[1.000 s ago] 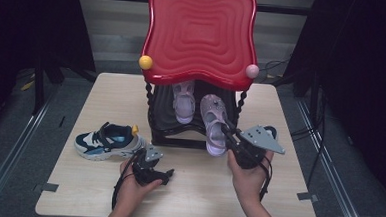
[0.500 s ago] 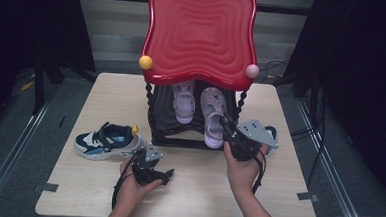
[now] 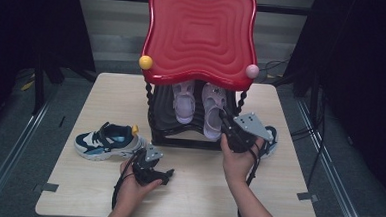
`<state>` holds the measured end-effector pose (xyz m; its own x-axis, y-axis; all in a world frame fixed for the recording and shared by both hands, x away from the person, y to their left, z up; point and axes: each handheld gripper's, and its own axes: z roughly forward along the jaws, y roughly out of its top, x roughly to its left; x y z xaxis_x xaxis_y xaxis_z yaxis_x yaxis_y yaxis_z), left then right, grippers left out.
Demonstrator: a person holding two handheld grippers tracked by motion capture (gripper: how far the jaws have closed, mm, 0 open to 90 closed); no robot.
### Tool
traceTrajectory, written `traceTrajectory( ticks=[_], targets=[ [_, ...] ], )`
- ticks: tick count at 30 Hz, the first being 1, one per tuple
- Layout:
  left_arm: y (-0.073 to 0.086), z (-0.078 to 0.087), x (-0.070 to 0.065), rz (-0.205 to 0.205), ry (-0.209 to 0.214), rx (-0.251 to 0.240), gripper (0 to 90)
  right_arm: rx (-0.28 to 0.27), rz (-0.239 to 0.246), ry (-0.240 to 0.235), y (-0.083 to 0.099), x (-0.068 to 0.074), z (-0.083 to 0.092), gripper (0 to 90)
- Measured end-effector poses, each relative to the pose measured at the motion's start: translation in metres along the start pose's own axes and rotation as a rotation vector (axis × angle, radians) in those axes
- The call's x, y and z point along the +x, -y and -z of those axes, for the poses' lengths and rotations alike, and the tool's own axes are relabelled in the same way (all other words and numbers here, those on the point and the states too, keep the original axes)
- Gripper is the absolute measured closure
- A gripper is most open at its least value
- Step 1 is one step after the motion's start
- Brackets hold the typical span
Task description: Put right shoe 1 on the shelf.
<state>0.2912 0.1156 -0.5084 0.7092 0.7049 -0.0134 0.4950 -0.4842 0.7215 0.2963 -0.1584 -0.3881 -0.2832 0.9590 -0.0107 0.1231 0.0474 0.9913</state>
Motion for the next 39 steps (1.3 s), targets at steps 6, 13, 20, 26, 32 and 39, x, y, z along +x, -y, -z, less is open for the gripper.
traceTrajectory(
  ticks=[6,13,20,26,32,39],
  targets=[
    [0.000,0.000,0.000,-0.003,0.001,0.000,15.2,-0.006,0.004,0.021,0.000,0.000,-0.008,83.3],
    [0.000,0.000,0.000,-0.004,0.004,0.001,15.1,-0.017,0.015,0.033,-0.001,0.006,-0.021,83.3],
    [-0.001,-0.001,0.000,-0.005,0.004,-0.001,15.2,-0.014,0.050,0.045,-0.002,0.011,-0.032,83.3],
    [-0.001,-0.001,0.000,0.001,0.007,-0.001,15.2,-0.013,0.067,0.064,0.000,0.012,-0.042,83.3],
    [-0.001,-0.001,0.000,-0.006,0.004,0.003,15.2,-0.015,0.069,0.085,0.003,0.012,-0.050,83.3],
    [-0.001,-0.001,0.000,-0.006,0.004,0.004,15.2,-0.017,0.062,0.096,0.004,0.011,-0.060,83.3]
  ],
)
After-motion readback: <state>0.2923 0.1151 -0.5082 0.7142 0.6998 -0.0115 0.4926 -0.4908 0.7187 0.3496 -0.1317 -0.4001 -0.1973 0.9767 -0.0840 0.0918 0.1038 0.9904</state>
